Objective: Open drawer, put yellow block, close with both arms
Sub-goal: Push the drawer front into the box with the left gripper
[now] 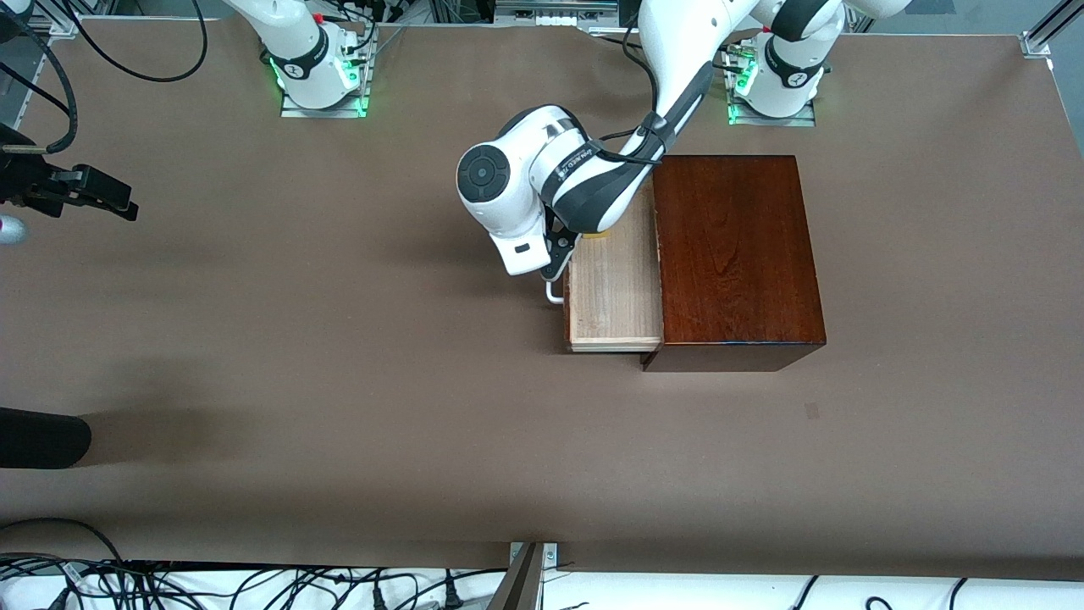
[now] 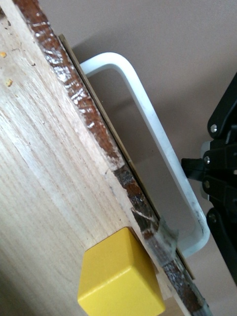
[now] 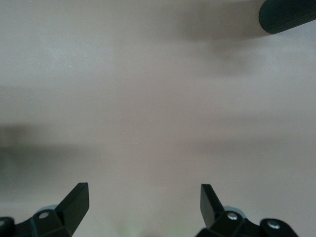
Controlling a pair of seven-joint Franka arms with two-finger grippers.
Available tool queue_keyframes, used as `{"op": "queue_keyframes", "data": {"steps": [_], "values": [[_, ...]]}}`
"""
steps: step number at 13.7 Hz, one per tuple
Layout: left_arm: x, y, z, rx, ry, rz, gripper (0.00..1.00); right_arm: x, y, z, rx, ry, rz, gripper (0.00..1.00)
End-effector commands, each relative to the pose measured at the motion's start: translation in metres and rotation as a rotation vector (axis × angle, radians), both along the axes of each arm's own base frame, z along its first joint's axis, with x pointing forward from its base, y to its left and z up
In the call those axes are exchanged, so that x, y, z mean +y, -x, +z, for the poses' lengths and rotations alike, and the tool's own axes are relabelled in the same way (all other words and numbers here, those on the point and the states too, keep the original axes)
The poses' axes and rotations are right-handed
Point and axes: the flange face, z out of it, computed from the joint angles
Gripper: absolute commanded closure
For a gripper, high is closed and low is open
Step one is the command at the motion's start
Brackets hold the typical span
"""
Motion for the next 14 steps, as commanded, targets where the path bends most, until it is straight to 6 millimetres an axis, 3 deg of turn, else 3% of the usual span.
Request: {"op": "queue_keyframes", "data": {"steps": [1, 8, 14], "values": [[0.036, -0.025, 0.006, -0.012, -0.067, 0.006, 1.0, -0.001, 0.004, 0.007, -0.005, -0.004, 0.0, 0.0], [0.07, -0.024, 0.029, 0.028, -0.081, -0.036, 1.0, -0.001, 0.004, 0.007, -0.005, -0.004, 0.0, 0.0], [0.112, -0.031, 0.03, 0.077, -0.089, -0.079, 1.0, 0.0, 0.002, 0.006, -0.011, -0.004, 0.002, 0.0]]}}
